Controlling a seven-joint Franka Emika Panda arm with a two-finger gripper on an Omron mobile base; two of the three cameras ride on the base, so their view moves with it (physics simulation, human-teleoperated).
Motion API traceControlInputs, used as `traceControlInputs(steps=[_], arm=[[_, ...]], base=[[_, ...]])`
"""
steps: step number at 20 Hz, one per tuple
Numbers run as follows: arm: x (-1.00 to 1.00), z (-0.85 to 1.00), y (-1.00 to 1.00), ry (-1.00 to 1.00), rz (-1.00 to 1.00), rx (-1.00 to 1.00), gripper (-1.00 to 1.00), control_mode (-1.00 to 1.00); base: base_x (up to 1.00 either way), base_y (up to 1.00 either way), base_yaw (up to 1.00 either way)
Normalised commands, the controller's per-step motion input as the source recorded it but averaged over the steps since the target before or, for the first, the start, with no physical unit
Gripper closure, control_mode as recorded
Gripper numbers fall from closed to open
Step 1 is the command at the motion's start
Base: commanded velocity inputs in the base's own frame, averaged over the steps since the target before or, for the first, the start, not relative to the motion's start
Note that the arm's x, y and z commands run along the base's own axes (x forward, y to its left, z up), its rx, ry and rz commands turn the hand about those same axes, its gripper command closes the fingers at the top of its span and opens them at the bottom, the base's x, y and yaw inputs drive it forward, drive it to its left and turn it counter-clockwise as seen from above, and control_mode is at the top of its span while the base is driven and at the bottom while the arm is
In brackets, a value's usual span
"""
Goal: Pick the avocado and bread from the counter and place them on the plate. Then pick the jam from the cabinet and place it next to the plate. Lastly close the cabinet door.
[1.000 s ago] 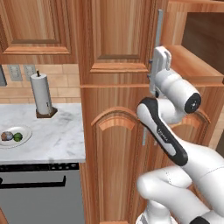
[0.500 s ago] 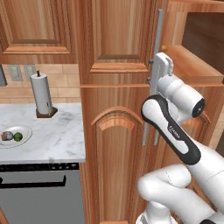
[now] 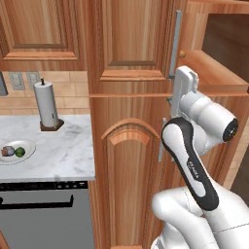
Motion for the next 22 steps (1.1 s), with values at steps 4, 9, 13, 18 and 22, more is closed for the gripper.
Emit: traceControlInputs(steps=[4,9,13,18,22], arm=[[-0.7,0.26,0.0,0.0,0.01,0.0,-1.0,-1.0],[-0.67,0.24,0.0,0.0,0.0,0.0,-1.0,-1.0],[-0.44,0.16,-0.12,0.06,-0.02,0.0,-1.0,-1.0],[-0.45,0.04,-0.23,0.11,-0.07,0.0,-1.0,-1.0],[-0.47,0.0,-0.03,0.03,-0.08,0.0,-1.0,-1.0]], base=[[0.0,0.0,0.0],[0.0,0.0,0.0],[0.0,0.0,0.0],[0.0,0.0,0.0],[0.0,0.0,0.0]])
